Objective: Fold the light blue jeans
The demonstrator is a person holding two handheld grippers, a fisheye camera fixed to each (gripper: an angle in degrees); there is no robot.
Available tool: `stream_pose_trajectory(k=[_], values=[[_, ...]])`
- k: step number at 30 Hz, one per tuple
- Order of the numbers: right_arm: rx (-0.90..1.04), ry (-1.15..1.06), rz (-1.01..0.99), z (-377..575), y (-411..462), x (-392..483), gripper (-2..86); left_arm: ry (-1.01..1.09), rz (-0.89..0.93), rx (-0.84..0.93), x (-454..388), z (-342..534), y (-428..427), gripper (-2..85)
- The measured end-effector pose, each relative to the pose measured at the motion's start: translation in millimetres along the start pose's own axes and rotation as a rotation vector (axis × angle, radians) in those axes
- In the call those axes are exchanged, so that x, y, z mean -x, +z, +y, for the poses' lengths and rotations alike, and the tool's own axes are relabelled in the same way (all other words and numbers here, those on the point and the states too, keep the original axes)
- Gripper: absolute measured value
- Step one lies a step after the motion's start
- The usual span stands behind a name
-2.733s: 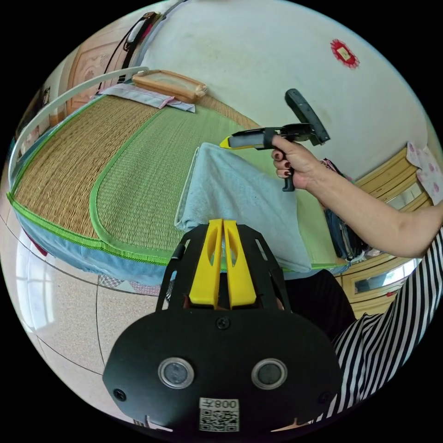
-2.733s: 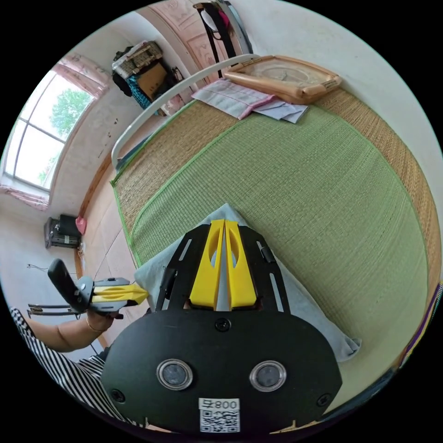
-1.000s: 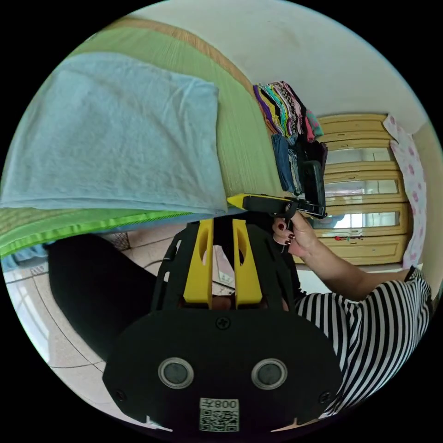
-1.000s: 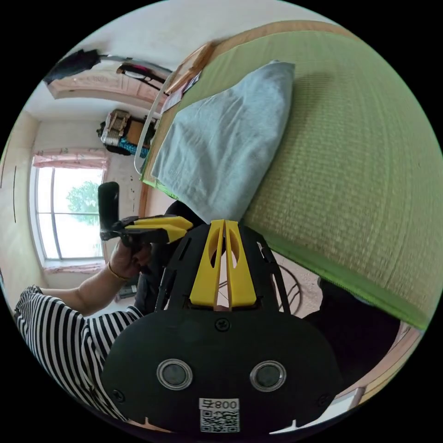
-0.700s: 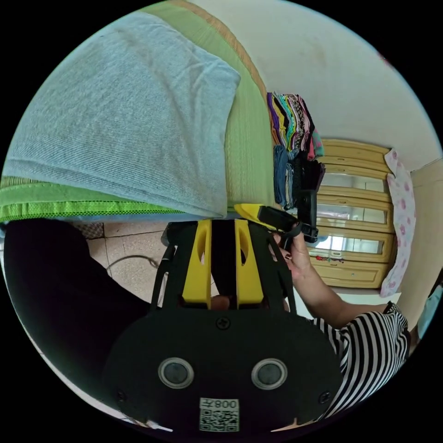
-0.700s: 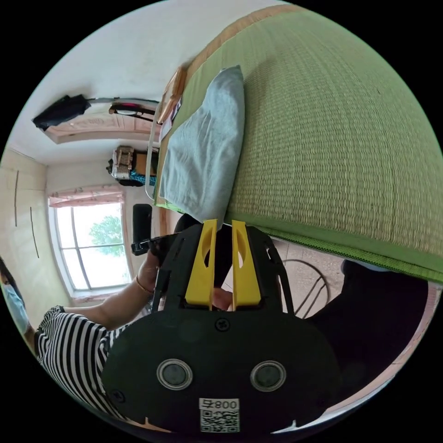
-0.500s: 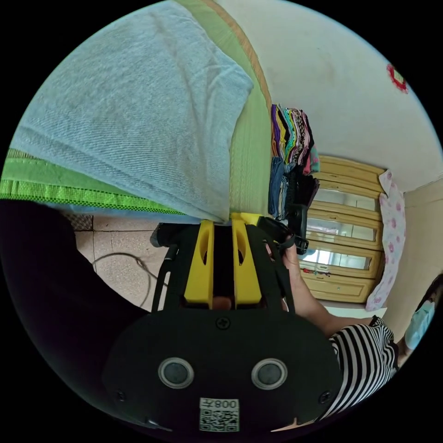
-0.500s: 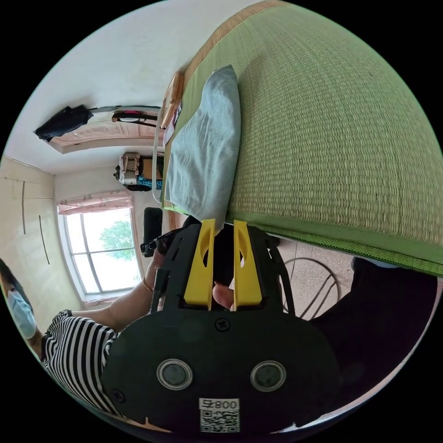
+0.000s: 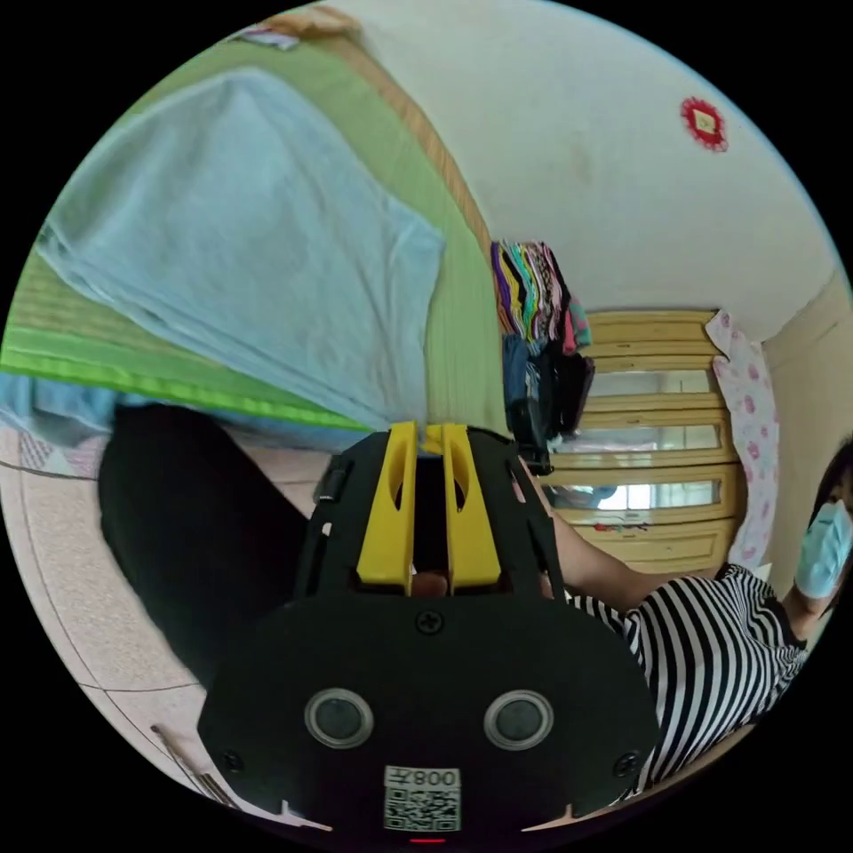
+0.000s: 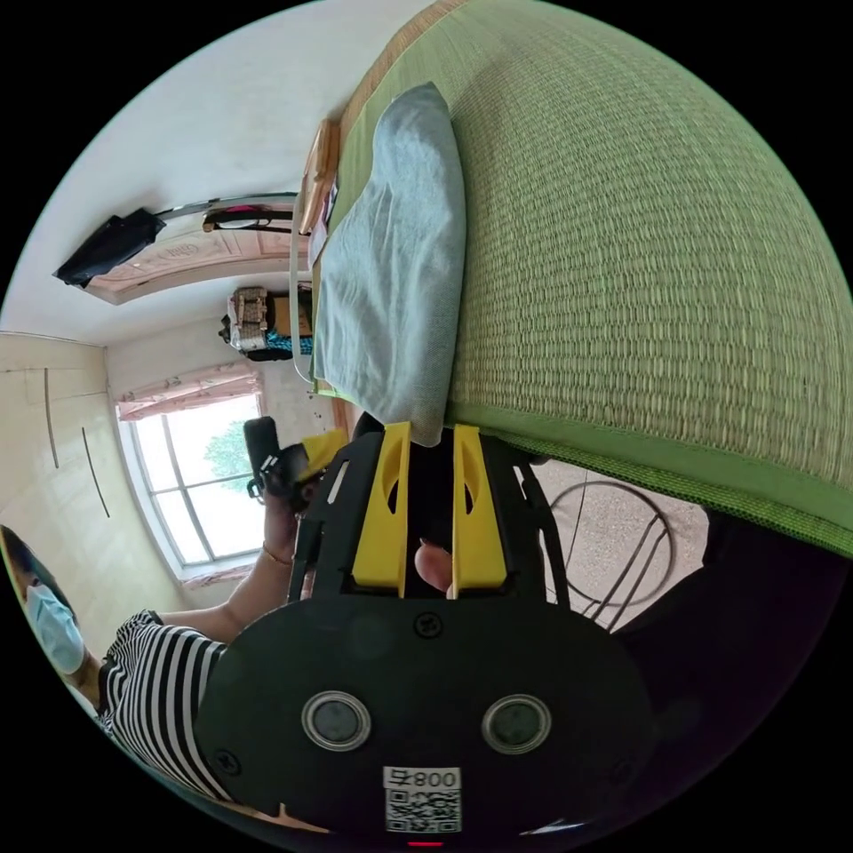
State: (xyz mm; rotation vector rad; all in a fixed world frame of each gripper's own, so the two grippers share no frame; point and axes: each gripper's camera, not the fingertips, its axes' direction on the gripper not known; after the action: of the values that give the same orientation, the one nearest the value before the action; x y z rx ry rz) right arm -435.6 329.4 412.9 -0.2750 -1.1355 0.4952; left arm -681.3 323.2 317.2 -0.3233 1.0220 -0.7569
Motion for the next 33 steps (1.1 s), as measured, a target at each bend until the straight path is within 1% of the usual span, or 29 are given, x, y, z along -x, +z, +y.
stream_pose_trajectory(k=[2, 3, 5, 8, 9, 11, 15, 18, 20, 22, 24, 27, 29, 31, 33], values=[[0.006, 0.002, -0.007, 0, 7, 0, 7.8, -0.008, -0.108, -0.127, 9, -14, -43, 7.6], [0.013, 0.001, -0.003, 0, 12, 1, 7.7, -0.016, -0.130, -0.153, 13, -19, -53, 8.0], [0.019, -0.005, 0.007, 1, 17, 4, 7.6, -0.062, -0.241, -0.210, 29, -37, -80, 9.4], [0.031, -0.004, 0.008, 0, 26, 8, 7.3, -0.150, -0.337, -0.181, 58, -59, -91, 9.1], [0.038, -0.002, 0.011, -2, 30, 10, 7.1, -0.165, -0.343, -0.174, 63, -61, -90, 8.7], [0.047, -0.011, 0.027, -3, 35, 15, 6.8, -0.211, -0.336, -0.146, 78, -67, -88, 7.5], [0.093, -0.043, 0.058, -10, 42, 28, 5.4, -0.213, -0.353, -0.197, 81, -64, -96, 8.1], [0.140, -0.078, 0.075, -18, 44, 39, 4.1, -0.219, -0.337, -0.146, 91, -60, -93, 8.8], [0.158, -0.091, 0.094, -24, 42, 45, 3.6, -0.222, -0.218, -0.145, 98, -57, -89, 8.0], [0.150, -0.100, 0.107, -31, 32, 51, 3.3, -0.233, -0.197, -0.130, 98, -54, -84, 6.4], [0.125, -0.112, 0.140, -45, 10, 57, 2.9, -0.230, -0.178, -0.110, 95, -49, -78, 5.6], [0.081, -0.105, 0.222, -77, -33, 58, 2.3, -0.225, -0.096, -0.070, 82, -33, -55, 4.8], [0.019, -0.063, 0.269, -99, -66, 54, 1.9, -0.150, -0.062, 0.070, 60, -23, -24, 4.5], [-0.046, -0.006, 0.278, -114, -98, 47, 1.4, -0.091, -0.068, 0.140, 47, -17, -12, 4.5], [-0.112, 0.010, 0.274, -117, -122, 49, 0.7, -0.094, -0.082, 0.110, 44, -13, -15, 4.7]])
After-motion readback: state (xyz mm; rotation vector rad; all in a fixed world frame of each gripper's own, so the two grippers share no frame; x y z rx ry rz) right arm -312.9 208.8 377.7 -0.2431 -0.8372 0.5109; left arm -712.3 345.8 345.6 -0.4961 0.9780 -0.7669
